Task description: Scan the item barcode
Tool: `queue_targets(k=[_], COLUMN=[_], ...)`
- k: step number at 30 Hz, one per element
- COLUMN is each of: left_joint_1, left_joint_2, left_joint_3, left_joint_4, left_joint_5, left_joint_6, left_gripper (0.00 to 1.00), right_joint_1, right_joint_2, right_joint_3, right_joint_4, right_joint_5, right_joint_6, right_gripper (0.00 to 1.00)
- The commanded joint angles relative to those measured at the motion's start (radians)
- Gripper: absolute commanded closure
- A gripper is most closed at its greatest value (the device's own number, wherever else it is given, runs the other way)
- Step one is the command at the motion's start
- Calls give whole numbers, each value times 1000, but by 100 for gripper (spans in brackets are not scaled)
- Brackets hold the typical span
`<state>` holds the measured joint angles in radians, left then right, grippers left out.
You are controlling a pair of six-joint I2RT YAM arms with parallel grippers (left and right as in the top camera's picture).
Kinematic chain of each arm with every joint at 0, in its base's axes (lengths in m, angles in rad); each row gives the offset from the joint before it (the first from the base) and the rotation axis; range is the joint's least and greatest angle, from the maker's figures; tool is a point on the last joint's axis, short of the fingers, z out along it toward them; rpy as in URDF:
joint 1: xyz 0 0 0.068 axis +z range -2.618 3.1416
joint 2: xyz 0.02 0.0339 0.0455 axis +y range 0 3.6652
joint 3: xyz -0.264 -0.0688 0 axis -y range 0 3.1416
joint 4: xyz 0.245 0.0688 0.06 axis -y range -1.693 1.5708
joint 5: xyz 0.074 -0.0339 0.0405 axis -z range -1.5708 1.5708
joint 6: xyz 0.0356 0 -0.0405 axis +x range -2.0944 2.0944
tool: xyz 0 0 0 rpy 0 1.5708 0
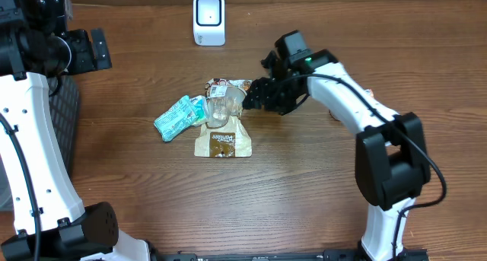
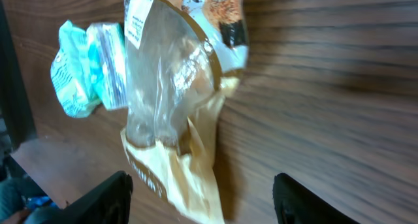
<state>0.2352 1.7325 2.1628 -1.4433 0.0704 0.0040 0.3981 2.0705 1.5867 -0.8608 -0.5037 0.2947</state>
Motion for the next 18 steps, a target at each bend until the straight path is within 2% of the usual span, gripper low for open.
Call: queue_targets(k=[1, 9, 18], left_joint_1=[-10, -9, -10], left_joint_2=[-5, -5, -5], left_joint_3=[18, 18, 18], left_joint_4=[4, 4, 4], left_joint_5=[-3, -3, -3], left_joint_6=[19, 19, 19], left_gripper=[0, 0, 0], right_joint_1=[23, 32, 92], right_joint_2=[34, 85, 165], right_joint_3=[-16, -16, -16], right_joint_4=[53, 148, 230], right_joint_5=[-6, 10, -41], right_joint_6=[82, 162, 241], right_gripper=[29, 23, 25])
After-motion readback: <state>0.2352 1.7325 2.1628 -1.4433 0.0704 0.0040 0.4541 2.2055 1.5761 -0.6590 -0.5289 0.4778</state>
